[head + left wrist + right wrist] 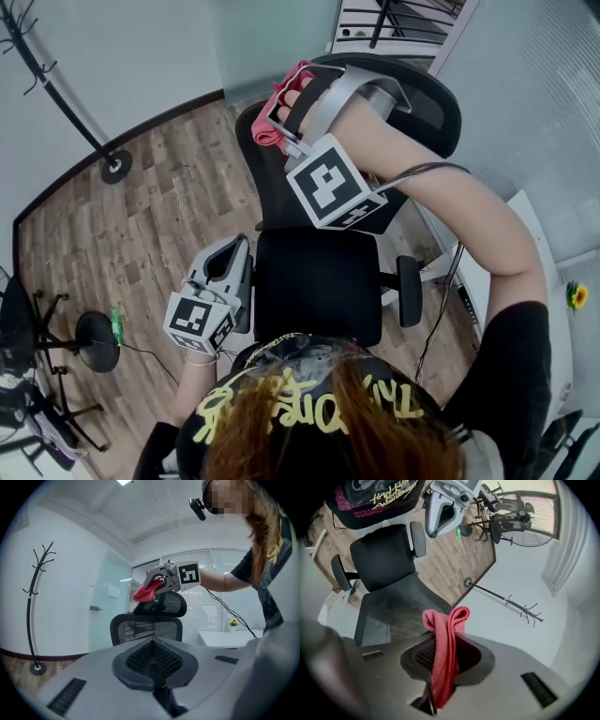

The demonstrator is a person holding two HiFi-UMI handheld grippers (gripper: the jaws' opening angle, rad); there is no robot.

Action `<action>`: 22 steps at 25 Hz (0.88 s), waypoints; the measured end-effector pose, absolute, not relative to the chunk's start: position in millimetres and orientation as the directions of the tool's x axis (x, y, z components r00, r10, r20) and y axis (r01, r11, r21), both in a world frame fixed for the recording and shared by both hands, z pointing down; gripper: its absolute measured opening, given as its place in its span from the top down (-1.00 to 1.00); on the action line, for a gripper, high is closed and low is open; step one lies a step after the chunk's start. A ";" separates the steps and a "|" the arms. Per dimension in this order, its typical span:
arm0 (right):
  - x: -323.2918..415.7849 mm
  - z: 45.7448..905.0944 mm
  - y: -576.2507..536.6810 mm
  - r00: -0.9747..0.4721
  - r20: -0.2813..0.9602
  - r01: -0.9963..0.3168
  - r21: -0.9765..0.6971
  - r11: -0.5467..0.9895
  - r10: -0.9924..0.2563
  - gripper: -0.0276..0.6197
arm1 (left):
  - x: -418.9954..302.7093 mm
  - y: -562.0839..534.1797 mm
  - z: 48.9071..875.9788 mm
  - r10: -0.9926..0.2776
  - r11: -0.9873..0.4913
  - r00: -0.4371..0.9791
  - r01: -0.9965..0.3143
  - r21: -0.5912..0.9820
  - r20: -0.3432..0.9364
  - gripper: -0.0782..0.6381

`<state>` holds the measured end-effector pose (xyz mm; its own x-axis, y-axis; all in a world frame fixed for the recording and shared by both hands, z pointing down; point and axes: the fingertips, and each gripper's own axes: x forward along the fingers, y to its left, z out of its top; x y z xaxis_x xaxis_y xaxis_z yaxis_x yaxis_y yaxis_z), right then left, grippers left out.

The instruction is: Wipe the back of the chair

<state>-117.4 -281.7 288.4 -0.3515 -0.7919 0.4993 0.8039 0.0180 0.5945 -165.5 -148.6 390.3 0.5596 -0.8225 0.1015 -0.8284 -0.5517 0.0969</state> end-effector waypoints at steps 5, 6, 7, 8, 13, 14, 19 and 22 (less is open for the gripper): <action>-125.3 315.6 -279.7 -0.357 0.542 0.766 0.636 0.094 -0.761 0.70 | -163.8 -152.0 389.9 -0.822 -0.552 0.560 -0.828 0.096 0.103 0.81; -126.8 320.5 -279.5 -0.363 0.546 0.756 0.646 0.104 -0.755 0.70 | -163.6 -152.1 390.1 -0.822 -0.552 0.560 -0.828 0.095 0.105 0.81; -128.2 325.3 -279.1 -0.367 0.549 0.750 0.652 0.110 -0.751 0.70 | -164.0 -152.1 390.2 -0.821 -0.553 0.560 -0.828 0.095 0.106 0.81; -129.6 330.1 -278.8 -0.368 0.551 0.747 0.655 0.114 -0.749 0.70 | -164.8 -152.4 390.1 -0.821 -0.553 0.560 -0.828 0.094 0.108 0.81; -132.3 364.1 -276.8 -0.362 0.583 0.746 0.649 0.149 -0.727 0.70 | -167.0 -154.5 389.9 -0.822 -0.550 0.558 -0.830 0.092 0.115 0.81; -131.5 372.8 -275.2 -0.364 0.594 0.741 0.651 0.164 -0.717 0.70 | -166.5 -154.6 390.2 -0.822 -0.551 0.558 -0.830 0.091 0.117 0.81; -126.5 402.5 -265.6 -0.415 0.618 0.667 0.706 0.238 -0.668 0.70 | -166.1 -157.3 393.6 -0.822 -0.547 0.554 -0.832 0.091 0.128 0.81; -127.8 400.7 -253.9 -0.526 0.573 0.494 0.807 0.323 -0.628 0.70 | -165.3 -159.2 396.6 -0.825 -0.541 0.549 -0.836 0.096 0.133 0.81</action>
<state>-127.8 -253.9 400.7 -0.5258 -0.6285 0.5733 0.4945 0.3226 0.8071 -165.3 -159.2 396.6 0.5491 -0.8251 0.1329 -0.8357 -0.5407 0.0960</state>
